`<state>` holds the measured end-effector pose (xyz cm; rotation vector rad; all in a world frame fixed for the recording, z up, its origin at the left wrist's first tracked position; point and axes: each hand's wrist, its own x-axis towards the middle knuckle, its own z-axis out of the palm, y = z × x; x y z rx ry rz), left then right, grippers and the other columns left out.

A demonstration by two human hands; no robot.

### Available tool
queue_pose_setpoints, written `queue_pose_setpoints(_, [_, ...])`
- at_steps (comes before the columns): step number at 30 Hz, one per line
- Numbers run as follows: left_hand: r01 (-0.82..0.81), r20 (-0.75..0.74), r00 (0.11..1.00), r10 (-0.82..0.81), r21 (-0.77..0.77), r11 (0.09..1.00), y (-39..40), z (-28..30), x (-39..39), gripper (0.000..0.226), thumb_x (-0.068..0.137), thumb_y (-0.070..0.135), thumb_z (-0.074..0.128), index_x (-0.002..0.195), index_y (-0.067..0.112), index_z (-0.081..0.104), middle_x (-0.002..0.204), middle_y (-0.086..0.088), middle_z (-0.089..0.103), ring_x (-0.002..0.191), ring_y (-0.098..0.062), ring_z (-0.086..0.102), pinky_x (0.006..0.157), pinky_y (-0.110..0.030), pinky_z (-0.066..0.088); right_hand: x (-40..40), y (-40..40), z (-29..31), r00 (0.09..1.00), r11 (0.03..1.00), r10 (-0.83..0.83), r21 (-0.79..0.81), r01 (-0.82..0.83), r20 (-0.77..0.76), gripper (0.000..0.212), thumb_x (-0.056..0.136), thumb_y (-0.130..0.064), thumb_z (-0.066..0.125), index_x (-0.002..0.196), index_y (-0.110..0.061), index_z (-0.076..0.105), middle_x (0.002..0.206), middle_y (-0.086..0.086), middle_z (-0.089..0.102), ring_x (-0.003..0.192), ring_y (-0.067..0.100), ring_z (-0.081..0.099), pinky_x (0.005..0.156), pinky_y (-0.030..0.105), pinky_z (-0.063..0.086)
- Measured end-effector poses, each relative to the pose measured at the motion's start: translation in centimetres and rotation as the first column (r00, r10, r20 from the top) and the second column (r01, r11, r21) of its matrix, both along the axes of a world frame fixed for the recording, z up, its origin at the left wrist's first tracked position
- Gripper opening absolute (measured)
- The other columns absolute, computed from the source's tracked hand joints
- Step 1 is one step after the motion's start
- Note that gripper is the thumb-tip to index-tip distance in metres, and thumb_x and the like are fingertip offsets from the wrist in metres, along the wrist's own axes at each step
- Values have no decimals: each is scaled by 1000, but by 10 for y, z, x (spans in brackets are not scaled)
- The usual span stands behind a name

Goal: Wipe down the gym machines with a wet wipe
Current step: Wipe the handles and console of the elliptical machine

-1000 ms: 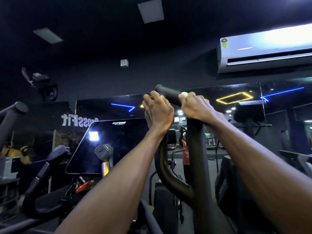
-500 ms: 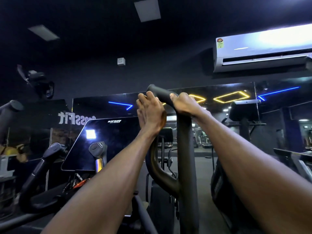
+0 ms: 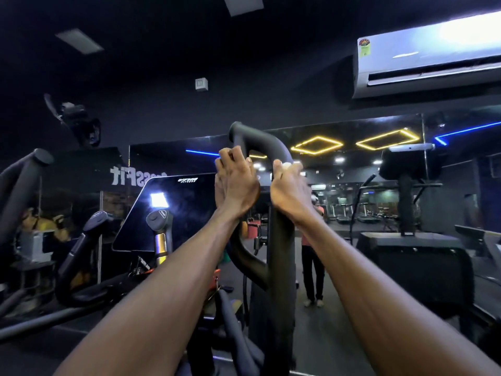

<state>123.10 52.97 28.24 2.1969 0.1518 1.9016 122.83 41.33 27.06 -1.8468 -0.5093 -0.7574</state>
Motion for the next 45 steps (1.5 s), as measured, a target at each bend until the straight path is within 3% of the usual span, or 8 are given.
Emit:
queue_pose_setpoints(7, [-94, -140, 986, 95, 14, 995, -7, -32, -9, 51, 101, 28, 39, 147, 10, 27, 147, -16, 30, 119, -38, 42, 87, -52, 45, -4, -1, 2, 993, 991, 109, 88, -104, -54, 53, 105, -45, 25, 136, -3, 33, 133, 24, 52, 122, 42, 50, 98, 49, 40])
queue_pose_setpoints(12, [-184, -242, 951, 191, 50, 982, -9, -49, -17, 59, 104, 35, 35, 154, 11, 16, 156, -21, 20, 125, -39, 41, 89, -49, 46, -11, 3, -60, 996, 998, 55, 33, -57, 67, 60, 103, -47, 26, 148, -9, 17, 123, 24, 55, 110, 43, 55, 90, 51, 43])
queue_pose_setpoints(20, [-211, -284, 930, 234, 112, 971, -13, -66, -27, 67, 102, 28, 43, 155, 12, 5, 158, -27, 10, 127, -42, 39, 92, -48, 46, -39, 0, -73, 995, 994, 101, 28, -101, 7, 70, 107, -40, 25, 156, -8, -12, 138, 26, 40, 123, 40, 43, 104, 49, 33])
queue_pose_setpoints(26, [-183, -275, 940, 202, 95, 979, -12, -70, -29, 65, 101, 19, 44, 155, 12, 8, 158, -27, 12, 126, -42, 42, 91, -48, 48, -25, 0, -67, 991, 990, 98, 111, -88, -95, 62, 104, -48, 26, 147, -4, 22, 126, 24, 55, 114, 41, 55, 97, 53, 43])
queue_pose_setpoints(32, [-126, -278, 951, 137, 57, 990, -16, -77, -40, 69, 95, 8, 45, 155, 12, 11, 158, -26, 13, 123, -41, 43, 89, -47, 48, -56, -7, -126, 986, 992, 111, 70, -103, -127, 42, 106, -47, 26, 119, -10, 41, 100, 9, 57, 86, 24, 55, 72, 35, 38])
queue_pose_setpoints(38, [-101, -268, 957, 109, 42, 994, -17, -80, -41, 71, 94, 6, 47, 155, 14, 11, 157, -26, 15, 121, -41, 44, 87, -46, 48, -39, -28, -98, 809, 761, 533, 557, -331, -248, 54, 107, -49, 28, 80, -13, 57, 71, 1, 63, 69, 16, 58, 69, 31, 54])
queue_pose_setpoints(42, [-93, -261, 960, 96, 25, 995, -17, -80, -43, 72, 92, 6, 47, 155, 16, 12, 157, -25, 16, 123, -42, 43, 88, -47, 49, -53, -29, -139, 503, 644, 749, 652, -401, -431, 61, 104, -56, 29, 111, -4, 59, 98, 26, 72, 74, 37, 68, 73, 48, 60])
queue_pose_setpoints(45, [-101, -255, 961, 105, 25, 995, -18, -79, -41, 71, 93, 7, 46, 155, 16, 12, 157, -24, 16, 124, -42, 43, 89, -48, 48, -35, -28, -116, 540, 654, 725, 672, -346, -427, 55, 105, -51, 33, 114, -5, 61, 94, 19, 69, 76, 32, 67, 68, 47, 60])
